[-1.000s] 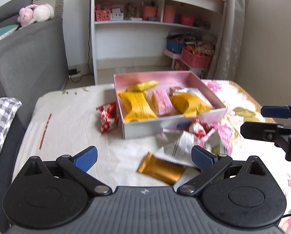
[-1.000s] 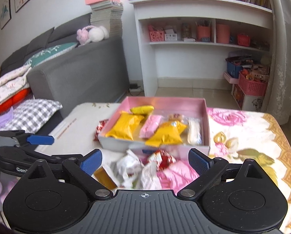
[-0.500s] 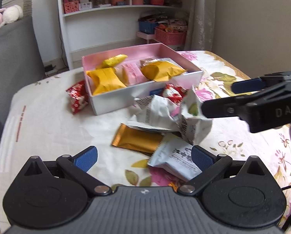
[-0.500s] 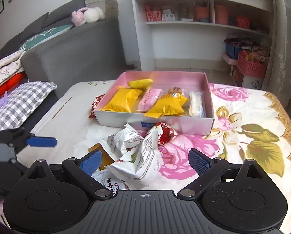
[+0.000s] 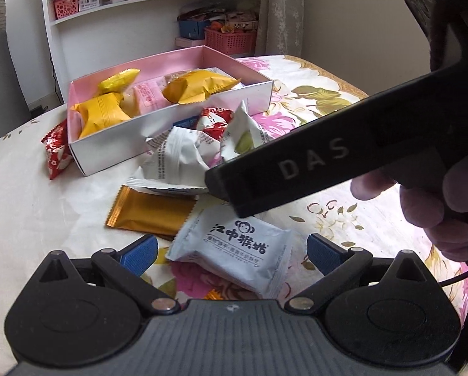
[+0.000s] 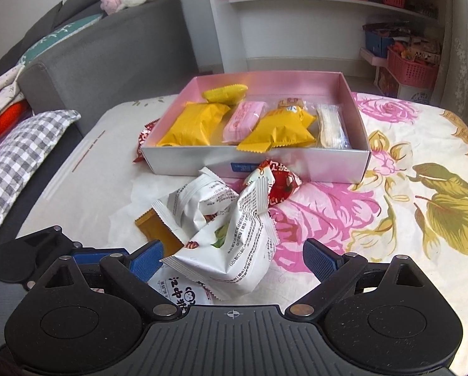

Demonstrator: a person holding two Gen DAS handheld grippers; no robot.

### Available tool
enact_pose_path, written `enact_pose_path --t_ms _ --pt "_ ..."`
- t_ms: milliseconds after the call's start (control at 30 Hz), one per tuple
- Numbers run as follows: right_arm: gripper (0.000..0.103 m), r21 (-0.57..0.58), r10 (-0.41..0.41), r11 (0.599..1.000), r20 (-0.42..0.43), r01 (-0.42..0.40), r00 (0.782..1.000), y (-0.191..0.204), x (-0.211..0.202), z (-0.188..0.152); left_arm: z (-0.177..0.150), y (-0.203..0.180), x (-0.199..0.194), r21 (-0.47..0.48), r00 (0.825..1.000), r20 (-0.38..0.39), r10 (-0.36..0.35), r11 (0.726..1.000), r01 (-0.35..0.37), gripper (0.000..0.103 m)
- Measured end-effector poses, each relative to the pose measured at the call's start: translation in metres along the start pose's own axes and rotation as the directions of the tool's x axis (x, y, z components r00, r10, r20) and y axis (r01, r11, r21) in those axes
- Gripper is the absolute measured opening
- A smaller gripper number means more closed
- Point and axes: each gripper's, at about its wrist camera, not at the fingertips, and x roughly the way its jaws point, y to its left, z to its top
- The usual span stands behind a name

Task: Organize snacks
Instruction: 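Grasp the white printed pastry with the left tool while the right tool grasps the white green-printed bag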

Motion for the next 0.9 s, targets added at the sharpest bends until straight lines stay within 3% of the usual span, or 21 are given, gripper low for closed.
enact_pose_path --t_ms 100,167,233,300,333,467,767,900 --pt "0.093 0.002 -0.005 1.0 -0.001 0.005 1.0 -0.003 0.004 0.001 0.002 -0.002 0.005 -0.017 1.0 -0.02 0.009 1.0 -0.01 0.1" --pt "0.084 -0.001 0.005 1.0 0.002 -0.005 1.0 -0.005 0.003 0.002 0.003 -0.002 0.006 -0.039 0.999 -0.035 0.02 0.999 -0.022 0.1" --pt "0.058 -0.003 0.019 1.0 -0.007 -0.019 1.0 -0.008 0.002 0.003 0.004 0.0 0.005 -0.07 0.998 -0.052 0.03 0.997 -0.034 0.1" --pt "0.049 -0.01 0.007 1.0 -0.022 -0.008 1.0 -0.011 0.002 0.003 0.006 0.002 0.004 -0.105 0.997 -0.064 0.038 0.993 -0.045 0.1" --pt "0.04 -0.015 -0.005 1.0 -0.03 0.005 1.0 -0.013 0.002 0.003 0.007 0.003 0.003 -0.123 0.997 -0.071 0.043 0.991 -0.052 0.099" --pt "0.039 0.016 -0.006 1.0 -0.041 0.006 0.999 -0.023 -0.002 0.005 0.01 0.005 0.0 -0.201 0.995 -0.086 0.041 0.978 -0.057 0.098" --pt "0.039 0.052 -0.063 0.997 -0.033 0.065 0.997 -0.038 -0.019 0.011 0.014 0.009 0.016 -0.381 0.987 -0.158 0.021 0.921 -0.08 0.079" --pt "0.039 0.064 -0.069 0.995 -0.042 0.071 0.997 -0.041 -0.021 0.01 0.018 0.001 0.018 -0.367 0.985 -0.156 0.081 0.921 -0.133 0.072"
